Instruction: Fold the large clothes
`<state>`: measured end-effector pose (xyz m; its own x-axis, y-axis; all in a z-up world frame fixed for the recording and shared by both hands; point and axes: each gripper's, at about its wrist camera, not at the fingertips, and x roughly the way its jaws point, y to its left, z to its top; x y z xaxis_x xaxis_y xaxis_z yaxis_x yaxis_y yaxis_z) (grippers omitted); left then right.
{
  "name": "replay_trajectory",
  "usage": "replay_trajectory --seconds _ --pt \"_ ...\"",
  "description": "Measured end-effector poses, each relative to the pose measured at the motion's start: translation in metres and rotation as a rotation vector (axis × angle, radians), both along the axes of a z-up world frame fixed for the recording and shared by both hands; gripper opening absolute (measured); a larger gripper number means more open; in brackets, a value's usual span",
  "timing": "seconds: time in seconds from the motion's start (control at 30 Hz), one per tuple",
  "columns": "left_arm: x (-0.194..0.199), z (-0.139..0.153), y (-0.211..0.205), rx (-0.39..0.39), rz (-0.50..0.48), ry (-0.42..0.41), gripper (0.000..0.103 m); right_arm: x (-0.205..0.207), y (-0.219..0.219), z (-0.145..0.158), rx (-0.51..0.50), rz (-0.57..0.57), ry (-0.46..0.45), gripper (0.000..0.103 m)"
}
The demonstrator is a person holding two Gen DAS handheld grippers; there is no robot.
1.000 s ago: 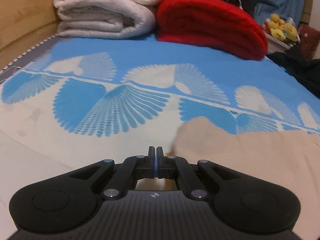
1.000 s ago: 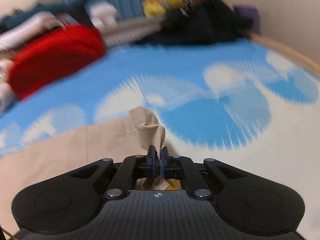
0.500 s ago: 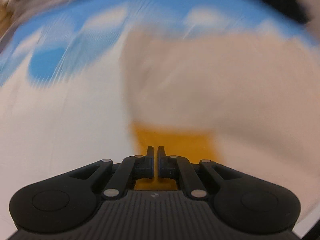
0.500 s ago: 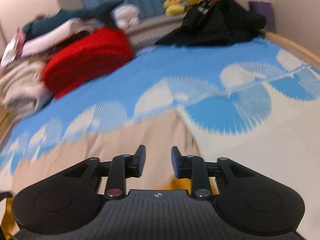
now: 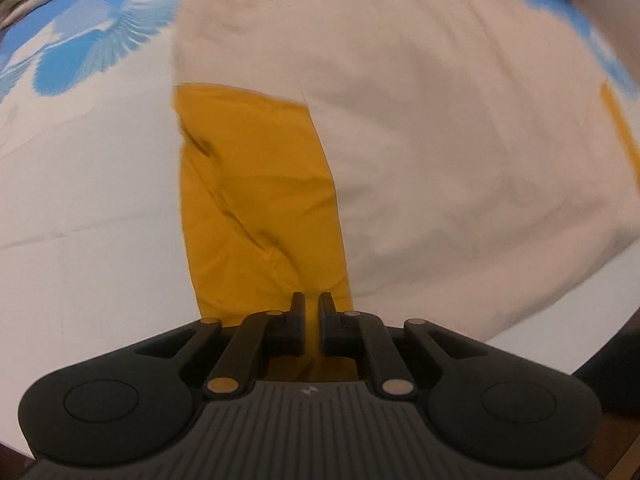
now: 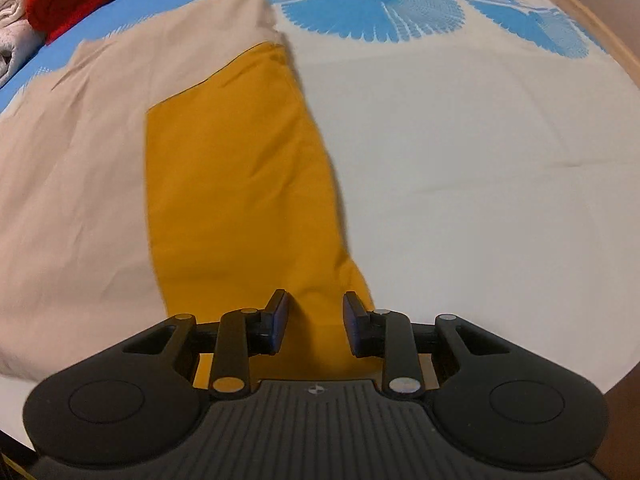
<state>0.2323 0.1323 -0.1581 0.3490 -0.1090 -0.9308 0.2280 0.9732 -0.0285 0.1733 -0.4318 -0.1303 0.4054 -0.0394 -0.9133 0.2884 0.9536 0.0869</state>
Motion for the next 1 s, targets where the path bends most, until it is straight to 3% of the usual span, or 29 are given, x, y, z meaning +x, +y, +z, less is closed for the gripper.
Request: replay_trajectory --seconds 0.1,0.2,0.3,0.37,0.47,0.6,0.63,0.87,0.97,1.0 --pt "-0.013 0.026 0.010 -0.036 0.055 -0.089 0.026 -0.011 0.001 0.036 0.002 -0.066 -0.121 0.031" --pt "-0.022 0.043 0.014 -0.087 0.113 -0.131 0.036 -0.027 0.011 0.085 0.031 -0.088 -0.299 0.032" --pt "-0.032 0.040 0.015 -0.129 0.145 -0.097 0.046 -0.053 0.029 0.125 0.038 -0.046 -0.484 0.036" --pt "-0.036 0.029 0.017 -0.149 0.165 -0.032 0.050 -0.068 0.042 0.132 0.017 -0.018 -0.547 0.040" --pt "-0.035 0.009 0.023 -0.156 0.192 0.069 0.057 -0.065 0.052 0.127 -0.030 0.021 -0.508 0.040" --pt "-0.029 -0.002 0.040 -0.189 0.286 0.108 0.077 -0.057 0.054 0.126 -0.049 0.033 -0.493 0.040" --pt "-0.028 -0.003 0.045 -0.198 0.315 0.109 0.078 -0.053 0.055 0.125 -0.050 0.036 -0.485 0.040" --pt "-0.018 -0.009 0.068 -0.306 0.457 0.120 0.076 -0.049 0.055 0.115 -0.060 0.035 -0.455 0.040" --pt "-0.016 -0.013 0.075 -0.328 0.515 0.125 0.064 -0.049 0.050 0.114 -0.050 0.016 -0.451 0.040" --pt "-0.017 -0.014 0.077 -0.335 0.533 0.119 0.052 -0.050 0.049 0.114 -0.048 0.010 -0.448 0.040"
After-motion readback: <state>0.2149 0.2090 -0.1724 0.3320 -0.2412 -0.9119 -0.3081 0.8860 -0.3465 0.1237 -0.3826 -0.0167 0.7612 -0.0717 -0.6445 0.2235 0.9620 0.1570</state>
